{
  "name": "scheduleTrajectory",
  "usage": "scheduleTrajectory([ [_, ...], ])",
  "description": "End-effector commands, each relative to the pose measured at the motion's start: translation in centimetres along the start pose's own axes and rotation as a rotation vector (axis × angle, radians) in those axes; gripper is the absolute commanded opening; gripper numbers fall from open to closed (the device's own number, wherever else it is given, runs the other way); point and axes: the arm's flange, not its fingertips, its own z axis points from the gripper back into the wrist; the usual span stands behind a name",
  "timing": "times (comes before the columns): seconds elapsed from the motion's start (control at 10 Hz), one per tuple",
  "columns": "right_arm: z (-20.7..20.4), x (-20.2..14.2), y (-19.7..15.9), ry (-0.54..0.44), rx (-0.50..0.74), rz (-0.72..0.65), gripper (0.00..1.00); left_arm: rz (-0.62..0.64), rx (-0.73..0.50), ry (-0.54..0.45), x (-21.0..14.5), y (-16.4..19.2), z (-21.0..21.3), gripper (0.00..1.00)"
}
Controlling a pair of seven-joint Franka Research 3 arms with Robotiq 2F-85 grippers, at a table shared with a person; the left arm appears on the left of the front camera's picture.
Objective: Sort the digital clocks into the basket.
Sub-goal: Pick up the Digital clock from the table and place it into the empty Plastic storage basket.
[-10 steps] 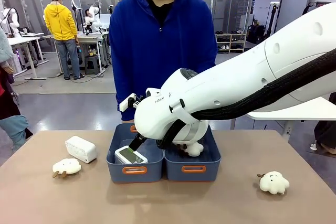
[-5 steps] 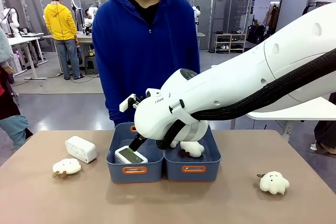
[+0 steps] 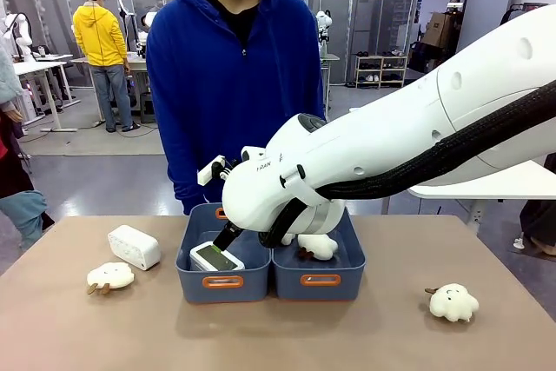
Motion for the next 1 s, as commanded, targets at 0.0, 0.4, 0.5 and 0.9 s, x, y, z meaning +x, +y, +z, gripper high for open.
scheduleTrajectory([
  [0.0,-0.1,0.1,0.0,0.000,0.000,0.004,0.98,-0.006,-0.014,-0.004,0.0,0.0,0.0,1.00],
  [0.4,0.0,0.0,0.0,0.000,0.000,0.000,0.98,-0.006,-0.014,-0.004,0.0,0.0,0.0,1.00],
  [0.5,2.3,0.2,0.1,-0.004,0.043,-0.046,0.98,-0.006,-0.014,-0.004,0.0,0.0,0.0,1.00],
  [0.9,15.1,-8.4,-2.8,-0.092,0.141,-0.328,0.98,-0.006,-0.014,-0.004,0.0,0.0,0.0,1.00],
])
